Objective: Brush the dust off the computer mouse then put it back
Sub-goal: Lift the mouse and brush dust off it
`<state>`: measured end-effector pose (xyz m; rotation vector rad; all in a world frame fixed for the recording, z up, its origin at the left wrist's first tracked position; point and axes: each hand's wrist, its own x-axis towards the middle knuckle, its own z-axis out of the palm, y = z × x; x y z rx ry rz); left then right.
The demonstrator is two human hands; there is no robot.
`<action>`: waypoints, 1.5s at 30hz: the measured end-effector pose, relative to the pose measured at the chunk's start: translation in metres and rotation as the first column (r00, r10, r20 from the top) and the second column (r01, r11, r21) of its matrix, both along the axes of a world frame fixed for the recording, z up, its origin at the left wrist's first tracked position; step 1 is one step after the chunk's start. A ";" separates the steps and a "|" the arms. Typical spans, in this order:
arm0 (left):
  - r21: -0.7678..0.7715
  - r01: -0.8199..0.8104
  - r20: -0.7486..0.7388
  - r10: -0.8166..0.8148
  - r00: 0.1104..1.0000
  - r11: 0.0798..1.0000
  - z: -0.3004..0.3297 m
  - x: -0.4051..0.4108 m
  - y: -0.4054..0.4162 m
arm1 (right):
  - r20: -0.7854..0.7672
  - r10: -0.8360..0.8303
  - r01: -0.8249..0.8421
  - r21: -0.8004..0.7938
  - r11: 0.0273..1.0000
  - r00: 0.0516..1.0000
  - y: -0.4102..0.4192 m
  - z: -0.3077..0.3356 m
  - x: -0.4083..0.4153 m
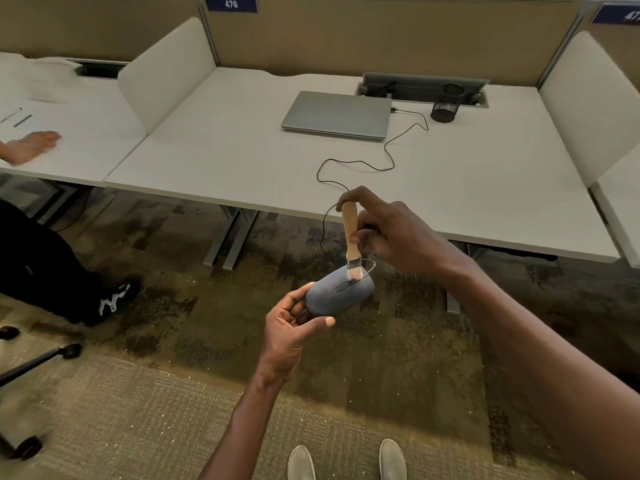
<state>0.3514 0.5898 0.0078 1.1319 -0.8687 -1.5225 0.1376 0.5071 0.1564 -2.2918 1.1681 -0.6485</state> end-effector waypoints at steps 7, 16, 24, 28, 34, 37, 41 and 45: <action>0.007 -0.013 0.007 0.013 1.000 1.000 -0.001 0.002 -0.001 | 0.185 -0.114 0.109 0.036 0.993 0.976 -0.001 -0.003 -0.005; 0.014 -0.008 -0.009 0.009 1.000 1.000 -0.003 -0.002 -0.002 | 0.118 -0.098 0.096 0.025 0.995 0.988 0.003 -0.013 0.000; 0.016 -0.002 -0.018 0.002 1.000 1.000 -0.001 0.000 -0.002 | 0.245 -0.152 0.131 0.100 0.986 0.958 -0.001 -0.018 -0.003; 0.018 -0.004 -0.019 0.005 1.000 1.000 -0.003 -0.001 0.001 | 0.156 -0.213 0.221 -0.037 0.975 0.965 -0.002 -0.018 -0.006; 0.011 -0.001 -0.006 0.001 1.000 1.000 -0.002 -0.003 -0.001 | 0.262 -0.199 0.197 0.034 0.980 0.944 -0.003 -0.017 0.003; 0.002 0.003 -0.004 -0.003 1.000 1.000 -0.001 -0.003 0.000 | 0.203 -0.229 0.224 0.050 0.973 0.952 -0.004 -0.019 0.010; 0.004 0.002 0.016 -0.002 1.000 1.000 -0.001 -0.002 0.004 | 0.078 -0.336 0.341 -0.069 0.938 0.939 -0.007 -0.017 0.008; -0.002 -0.006 0.023 0.006 1.000 1.000 -0.002 -0.001 0.005 | 0.096 -0.362 0.371 -0.111 0.922 0.927 -0.007 -0.012 0.011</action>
